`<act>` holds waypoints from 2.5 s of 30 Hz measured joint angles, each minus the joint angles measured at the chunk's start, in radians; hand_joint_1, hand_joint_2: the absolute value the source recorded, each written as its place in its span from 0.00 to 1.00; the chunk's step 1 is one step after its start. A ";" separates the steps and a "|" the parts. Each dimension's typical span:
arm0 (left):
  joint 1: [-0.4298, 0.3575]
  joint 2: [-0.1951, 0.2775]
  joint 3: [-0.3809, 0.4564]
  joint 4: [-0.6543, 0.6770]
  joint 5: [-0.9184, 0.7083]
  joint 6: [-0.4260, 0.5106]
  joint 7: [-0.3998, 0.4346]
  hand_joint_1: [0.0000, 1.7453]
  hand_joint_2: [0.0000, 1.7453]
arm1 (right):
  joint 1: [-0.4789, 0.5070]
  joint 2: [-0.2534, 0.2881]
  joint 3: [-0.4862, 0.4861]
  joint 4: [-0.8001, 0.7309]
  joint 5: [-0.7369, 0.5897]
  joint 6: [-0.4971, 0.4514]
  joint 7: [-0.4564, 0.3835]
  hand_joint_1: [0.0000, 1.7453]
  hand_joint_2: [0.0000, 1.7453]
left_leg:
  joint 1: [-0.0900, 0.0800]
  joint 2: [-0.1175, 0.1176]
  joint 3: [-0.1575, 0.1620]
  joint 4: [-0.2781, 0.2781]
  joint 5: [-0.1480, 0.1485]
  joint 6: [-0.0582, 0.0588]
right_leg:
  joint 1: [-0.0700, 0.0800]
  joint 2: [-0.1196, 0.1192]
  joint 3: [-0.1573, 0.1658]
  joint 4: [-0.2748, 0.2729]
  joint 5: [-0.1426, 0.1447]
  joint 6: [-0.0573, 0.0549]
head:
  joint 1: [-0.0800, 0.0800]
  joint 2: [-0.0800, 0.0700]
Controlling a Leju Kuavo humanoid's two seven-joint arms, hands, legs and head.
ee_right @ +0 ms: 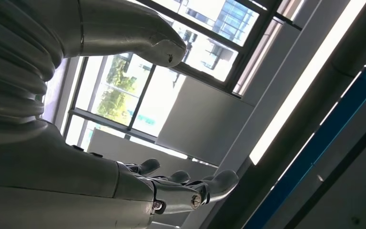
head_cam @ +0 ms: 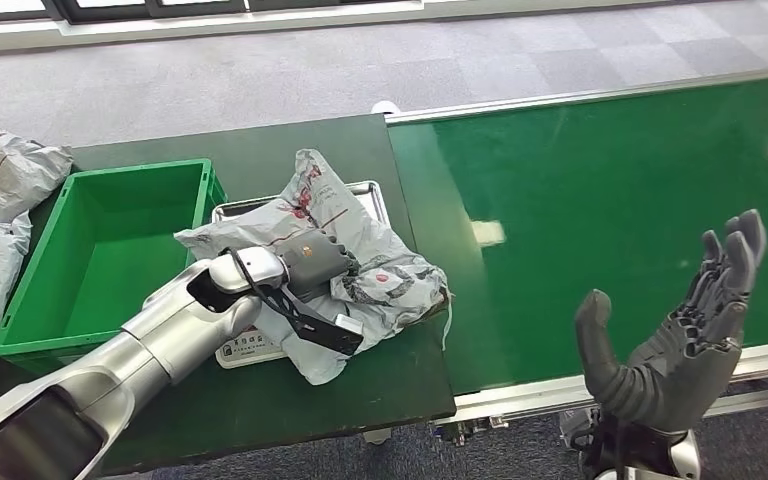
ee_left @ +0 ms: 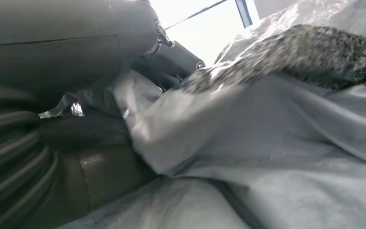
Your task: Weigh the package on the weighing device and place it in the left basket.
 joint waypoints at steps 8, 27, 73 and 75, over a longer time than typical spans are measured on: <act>0.069 0.089 0.083 -0.232 -0.002 0.079 0.060 1.00 1.00 | 0.055 0.000 -0.035 -0.031 -0.026 -0.006 -0.021 0.00 1.00 | 0.000 0.000 -0.002 0.000 0.000 0.000 | 0.000 0.000 -0.002 0.000 0.000 0.000 | 0.000 0.000; 0.134 0.243 0.398 -0.644 -0.016 0.202 0.105 1.00 1.00 | 0.123 0.022 -0.089 -0.058 -0.064 -0.009 -0.051 0.00 1.00 | 0.000 0.000 -0.003 0.000 0.000 0.000 | 0.000 0.000 -0.002 0.000 0.000 0.000 | 0.000 0.000; 0.543 0.184 1.274 -0.190 -0.584 0.446 0.305 0.00 1.00 | 0.155 0.136 -0.124 -0.108 0.068 0.058 -0.008 0.00 1.00 | 0.001 0.007 -0.003 -0.002 -0.002 -0.004 | 0.002 0.005 -0.006 0.000 -0.002 -0.004 | 0.000 0.000; 0.549 0.171 1.274 -0.193 -0.555 0.427 0.281 0.00 1.00 | 0.152 0.139 -0.127 -0.108 0.066 0.063 -0.009 0.00 1.00 | 0.001 0.006 -0.003 -0.002 -0.002 -0.004 | 0.002 0.005 -0.006 0.000 -0.002 -0.004 | 0.000 0.000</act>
